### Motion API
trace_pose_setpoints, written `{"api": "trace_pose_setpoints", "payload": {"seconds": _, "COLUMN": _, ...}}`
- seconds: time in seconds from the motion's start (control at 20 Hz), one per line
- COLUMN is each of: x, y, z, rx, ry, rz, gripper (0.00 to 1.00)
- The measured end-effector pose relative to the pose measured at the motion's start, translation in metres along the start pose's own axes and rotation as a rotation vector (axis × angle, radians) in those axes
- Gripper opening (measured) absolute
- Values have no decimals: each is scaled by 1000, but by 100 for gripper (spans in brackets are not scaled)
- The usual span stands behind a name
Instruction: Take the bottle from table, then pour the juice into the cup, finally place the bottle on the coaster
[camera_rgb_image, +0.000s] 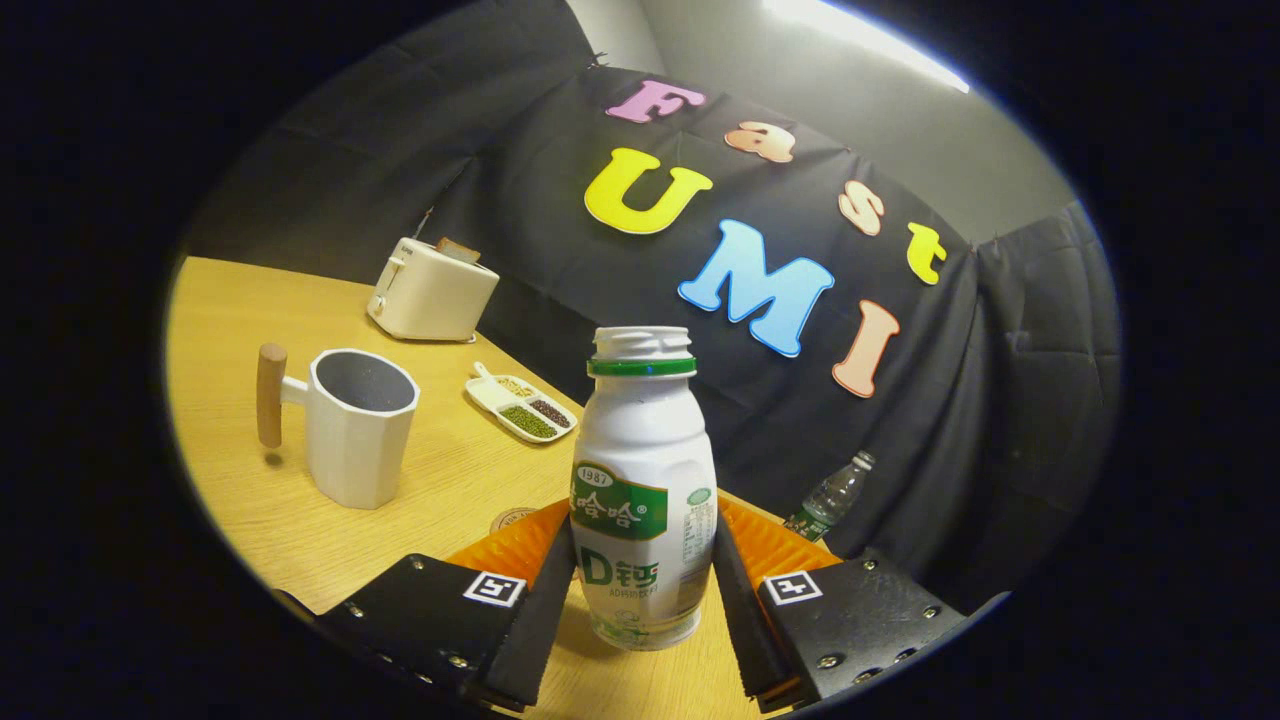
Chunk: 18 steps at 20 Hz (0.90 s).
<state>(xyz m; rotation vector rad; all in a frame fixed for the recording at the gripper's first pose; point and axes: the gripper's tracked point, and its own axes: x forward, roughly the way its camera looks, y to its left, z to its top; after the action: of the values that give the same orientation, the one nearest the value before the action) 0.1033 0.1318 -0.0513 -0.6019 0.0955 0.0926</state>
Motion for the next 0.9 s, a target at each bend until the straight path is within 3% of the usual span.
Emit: {"api": "trace_pose_setpoints", "payload": {"seconds": 0.9, "x": 17, "y": 26, "z": 13, "rx": -348, "ry": -4, "rz": 30, "gripper": 72}}
